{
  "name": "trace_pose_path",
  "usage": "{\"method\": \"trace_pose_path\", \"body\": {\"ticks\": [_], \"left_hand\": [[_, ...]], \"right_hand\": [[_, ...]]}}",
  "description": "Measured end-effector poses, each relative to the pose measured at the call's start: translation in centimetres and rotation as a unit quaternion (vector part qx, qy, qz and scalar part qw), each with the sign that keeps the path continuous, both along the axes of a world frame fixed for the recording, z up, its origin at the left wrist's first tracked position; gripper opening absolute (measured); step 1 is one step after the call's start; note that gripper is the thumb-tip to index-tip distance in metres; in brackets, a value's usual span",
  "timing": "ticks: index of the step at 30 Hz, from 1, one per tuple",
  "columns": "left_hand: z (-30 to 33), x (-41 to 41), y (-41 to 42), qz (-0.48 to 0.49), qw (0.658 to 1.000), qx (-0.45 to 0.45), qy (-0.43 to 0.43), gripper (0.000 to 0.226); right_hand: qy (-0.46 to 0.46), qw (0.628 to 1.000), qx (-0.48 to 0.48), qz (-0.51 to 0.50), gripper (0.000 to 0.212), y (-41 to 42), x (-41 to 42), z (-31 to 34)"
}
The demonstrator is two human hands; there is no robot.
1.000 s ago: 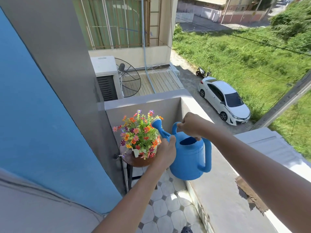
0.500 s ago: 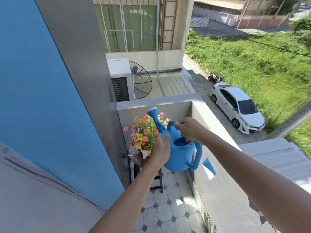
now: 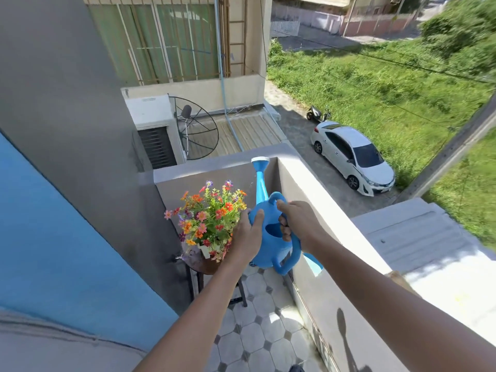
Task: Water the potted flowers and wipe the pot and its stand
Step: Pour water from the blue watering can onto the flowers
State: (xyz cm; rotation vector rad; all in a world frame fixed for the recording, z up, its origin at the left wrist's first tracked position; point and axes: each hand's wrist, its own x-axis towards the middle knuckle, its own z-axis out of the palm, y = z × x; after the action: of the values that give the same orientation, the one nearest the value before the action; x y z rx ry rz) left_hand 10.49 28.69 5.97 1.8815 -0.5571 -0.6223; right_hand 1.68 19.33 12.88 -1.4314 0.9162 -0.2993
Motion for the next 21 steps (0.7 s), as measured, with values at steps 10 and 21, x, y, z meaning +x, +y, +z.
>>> {"method": "trace_pose_path", "body": {"ticks": [10, 21], "left_hand": [[-2.4, -6.8, -12.6, -0.093, 0.995, 0.002, 0.035, 0.034], [-7.8, -11.9, -25.9, -0.245, 0.967, 0.045, 0.057, 0.042]], "right_hand": [[-0.028, 0.980, 0.056, -0.189, 0.023, -9.9, -7.0, -2.1], [0.062, 0.966, 0.075, -0.238, 0.025, -21.9, -14.8, -7.1]]}}
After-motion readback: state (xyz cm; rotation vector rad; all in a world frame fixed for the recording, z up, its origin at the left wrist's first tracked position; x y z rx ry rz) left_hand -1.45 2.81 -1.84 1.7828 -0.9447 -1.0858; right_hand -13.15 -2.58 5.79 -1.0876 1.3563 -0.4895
